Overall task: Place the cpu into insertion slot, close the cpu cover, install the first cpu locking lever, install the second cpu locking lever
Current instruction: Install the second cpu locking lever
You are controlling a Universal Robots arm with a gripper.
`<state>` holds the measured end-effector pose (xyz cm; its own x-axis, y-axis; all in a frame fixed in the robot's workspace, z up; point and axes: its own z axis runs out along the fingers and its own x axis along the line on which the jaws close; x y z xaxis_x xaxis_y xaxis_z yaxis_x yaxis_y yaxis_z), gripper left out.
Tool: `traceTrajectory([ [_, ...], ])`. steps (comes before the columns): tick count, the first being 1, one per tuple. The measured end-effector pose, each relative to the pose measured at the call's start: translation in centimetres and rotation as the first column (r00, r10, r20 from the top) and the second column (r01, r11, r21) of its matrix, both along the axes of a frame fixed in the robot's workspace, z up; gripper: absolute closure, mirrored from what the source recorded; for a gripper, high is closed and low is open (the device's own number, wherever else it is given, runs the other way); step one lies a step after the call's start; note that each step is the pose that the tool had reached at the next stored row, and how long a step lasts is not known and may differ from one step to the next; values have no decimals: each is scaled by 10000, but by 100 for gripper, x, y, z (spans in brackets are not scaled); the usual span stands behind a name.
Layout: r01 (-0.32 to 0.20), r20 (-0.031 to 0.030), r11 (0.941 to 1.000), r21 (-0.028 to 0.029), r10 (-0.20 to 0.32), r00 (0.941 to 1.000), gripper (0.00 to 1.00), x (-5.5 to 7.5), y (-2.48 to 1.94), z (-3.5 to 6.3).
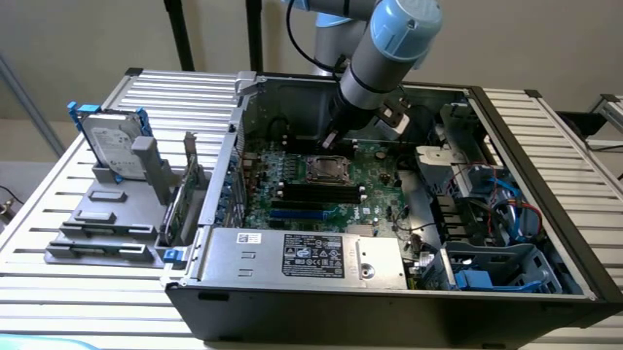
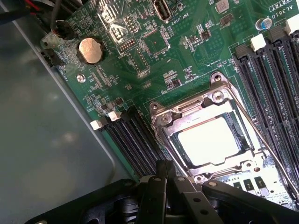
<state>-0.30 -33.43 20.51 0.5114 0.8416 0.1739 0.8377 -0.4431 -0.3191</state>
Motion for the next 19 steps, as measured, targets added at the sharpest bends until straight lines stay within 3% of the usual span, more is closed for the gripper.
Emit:
traceTrajectory([
  [4, 1, 1, 10000, -5, -1, 10000, 89, -1, -69, 47],
  [10, 0, 1, 9999, -119, 0, 10000, 89, -50, -176, 95],
  [19, 0, 2, 9999, -150, 0, 10000, 89, -71, -432, 280],
])
